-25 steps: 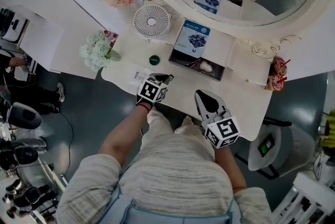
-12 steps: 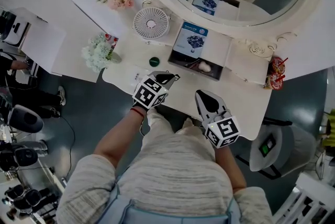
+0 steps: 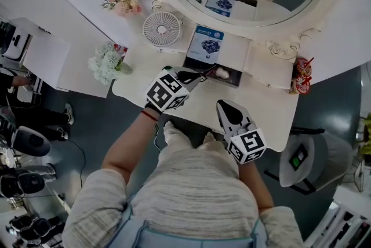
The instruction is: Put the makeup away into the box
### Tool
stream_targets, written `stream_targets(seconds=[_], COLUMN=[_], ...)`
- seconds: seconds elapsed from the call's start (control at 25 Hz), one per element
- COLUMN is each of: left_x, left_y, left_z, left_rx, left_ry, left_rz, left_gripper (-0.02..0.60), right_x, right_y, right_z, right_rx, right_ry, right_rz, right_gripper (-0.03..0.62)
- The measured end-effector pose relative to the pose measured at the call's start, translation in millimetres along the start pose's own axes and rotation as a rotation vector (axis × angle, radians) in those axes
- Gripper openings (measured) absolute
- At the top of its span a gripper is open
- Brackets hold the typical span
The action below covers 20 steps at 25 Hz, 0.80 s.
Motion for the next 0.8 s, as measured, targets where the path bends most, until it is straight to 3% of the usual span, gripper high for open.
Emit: stream_targets(seconds=[0.4, 0.56, 0.8], left_x=[-47.5, -54.7, -51.4], left_y=[-38.7, -58.0, -87.7], left_z=[-8.0, -9.1, -15.2], left_rx=[0.068, 0.065, 0.053], left_ry=[-0.161, -0.239, -0.284], left_rz=[0.039, 0.081, 0.12], left_gripper=[0.025, 0.025, 0.025], right_x=[3.3, 5.7, 9.0], right_y=[14.0, 19.2, 25.4], right_z=[-8.6, -13.3, -20.7], right_rx=[0.047, 0.067, 0.089], right_ry=[-0.014, -0.021, -0.036], right_rz=[-0.007, -0.01, -0.013], right_gripper=[0.011, 0.011, 0.011])
Point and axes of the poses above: the fingertips, and each gripper's own axes: y backward along the fingers, z to its left, x out of its underside, the point moved 3 cm from there along y, backward along the fingers, and after that the axes turned 5 degrees about x, right-handed, at the moved point
